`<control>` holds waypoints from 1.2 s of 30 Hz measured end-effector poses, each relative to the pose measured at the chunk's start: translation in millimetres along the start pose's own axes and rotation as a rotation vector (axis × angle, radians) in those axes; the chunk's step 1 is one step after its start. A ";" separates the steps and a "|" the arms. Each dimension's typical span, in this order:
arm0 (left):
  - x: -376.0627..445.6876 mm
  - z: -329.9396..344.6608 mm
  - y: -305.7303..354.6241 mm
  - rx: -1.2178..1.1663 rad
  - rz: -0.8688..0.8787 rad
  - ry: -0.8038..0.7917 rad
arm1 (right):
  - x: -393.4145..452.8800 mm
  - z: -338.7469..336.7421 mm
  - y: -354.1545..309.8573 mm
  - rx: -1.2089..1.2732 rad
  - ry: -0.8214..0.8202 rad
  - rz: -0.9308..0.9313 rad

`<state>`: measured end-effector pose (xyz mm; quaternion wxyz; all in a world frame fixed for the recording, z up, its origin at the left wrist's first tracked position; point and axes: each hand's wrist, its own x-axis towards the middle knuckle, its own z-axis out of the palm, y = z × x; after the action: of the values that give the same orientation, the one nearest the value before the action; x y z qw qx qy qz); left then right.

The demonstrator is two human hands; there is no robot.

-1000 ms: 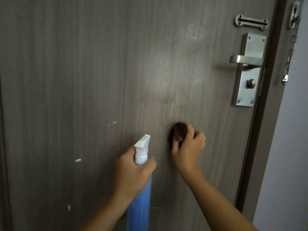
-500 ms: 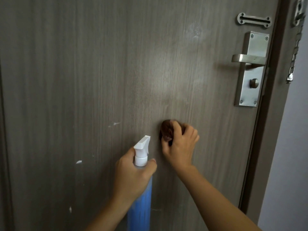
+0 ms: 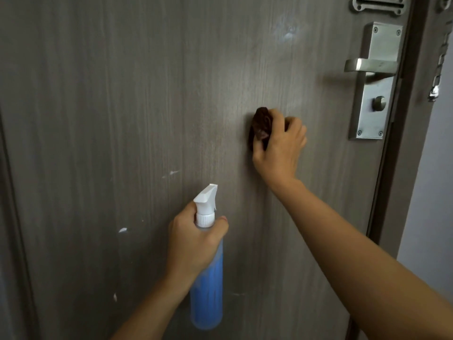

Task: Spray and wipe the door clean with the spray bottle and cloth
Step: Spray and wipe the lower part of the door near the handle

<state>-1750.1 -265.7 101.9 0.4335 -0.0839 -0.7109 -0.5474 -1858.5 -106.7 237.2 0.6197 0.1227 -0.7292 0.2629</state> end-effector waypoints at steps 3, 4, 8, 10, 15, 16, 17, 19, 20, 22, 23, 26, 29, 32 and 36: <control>1.8 -2.5 -1.6 0.001 0.006 0.014 | -9.5 1.8 -1.3 -0.012 -0.001 -0.060; 1.9 -2.8 -2.0 0.001 0.006 0.017 | -21.6 3.6 1.7 -0.019 -0.017 -0.105; 0.3 -1.0 -1.1 -0.009 0.028 0.020 | -92.8 10.2 24.6 -0.084 -0.143 -0.383; -0.9 -0.8 0.1 -0.006 0.043 0.010 | -117.8 8.2 37.9 -0.130 -0.224 -0.587; 2.0 -4.5 3.5 0.002 0.029 -0.005 | -81.3 -0.1 36.6 -0.123 -0.260 -0.582; 3.8 -5.3 4.1 0.005 0.029 -0.004 | -64.2 -1.1 29.9 -0.106 -0.218 -0.475; 5.5 -5.7 4.8 0.000 0.029 -0.006 | -46.1 -1.8 22.4 -0.087 -0.163 -0.352; 9.4 -6.1 6.5 -0.014 0.029 0.001 | -10.4 -1.1 7.7 -0.052 -0.051 -0.132; 11.2 -6.1 7.5 -0.014 0.029 0.014 | 3.2 0.5 0.5 -0.038 -0.005 -0.052; 13.2 -6.7 8.5 -0.015 0.032 0.038 | 14.7 5.8 -11.9 -0.028 0.055 0.048; 13.5 -7.1 8.2 -0.016 0.032 0.044 | 12.0 8.8 -15.7 -0.029 0.066 0.063; 11.3 -9.3 3.8 -0.018 0.008 0.037 | -23.6 15.6 -9.4 -0.038 0.001 -0.063; 5.1 -12.9 -3.7 0.009 -0.023 0.004 | -76.1 16.5 22.5 -0.113 -0.120 -0.437; -3.8 -17.7 -13.4 0.053 -0.070 -0.044 | -100.4 9.4 55.4 -0.171 -0.185 -0.689; -11.4 -22.5 -20.8 0.105 -0.145 -0.055 | -79.6 2.6 49.0 -0.137 -0.187 -0.491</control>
<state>-1743.7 -288.8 79.6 0.3770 -0.0243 -0.7544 -0.5369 -1869.3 -79.0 148.5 0.6018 0.2773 -0.7477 0.0423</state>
